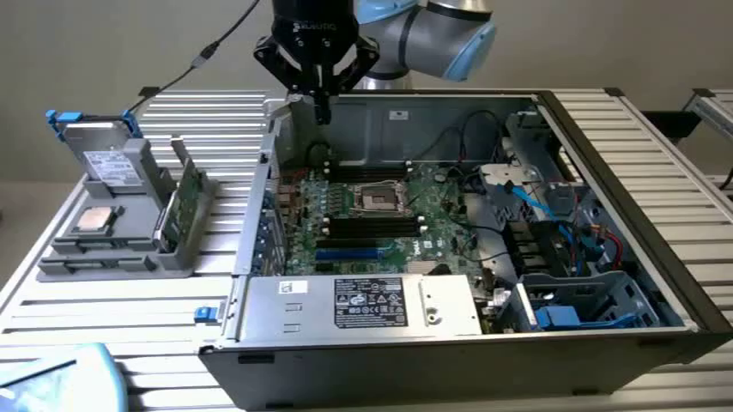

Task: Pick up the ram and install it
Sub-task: 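Reach for the ram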

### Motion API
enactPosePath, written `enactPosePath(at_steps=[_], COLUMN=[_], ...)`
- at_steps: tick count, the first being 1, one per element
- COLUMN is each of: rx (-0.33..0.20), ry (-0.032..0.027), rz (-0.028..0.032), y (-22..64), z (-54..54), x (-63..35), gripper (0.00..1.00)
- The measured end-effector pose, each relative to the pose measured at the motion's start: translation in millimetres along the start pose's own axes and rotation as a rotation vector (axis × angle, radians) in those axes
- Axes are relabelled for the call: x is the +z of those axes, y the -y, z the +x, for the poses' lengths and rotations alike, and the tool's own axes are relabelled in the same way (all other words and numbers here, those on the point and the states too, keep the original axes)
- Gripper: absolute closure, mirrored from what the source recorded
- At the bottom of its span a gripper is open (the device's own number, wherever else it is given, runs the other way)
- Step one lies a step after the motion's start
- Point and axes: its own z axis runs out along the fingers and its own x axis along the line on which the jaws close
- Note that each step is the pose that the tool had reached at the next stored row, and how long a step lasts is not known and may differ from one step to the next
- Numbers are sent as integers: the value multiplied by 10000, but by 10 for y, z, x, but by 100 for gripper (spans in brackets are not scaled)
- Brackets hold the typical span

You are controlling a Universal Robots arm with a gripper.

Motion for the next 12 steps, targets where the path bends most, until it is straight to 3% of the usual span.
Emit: enactPosePath(at_steps=[12], rx=[1], ry=[-1], rz=[0], y=[-2], z=[9], x=[0], gripper=[89])
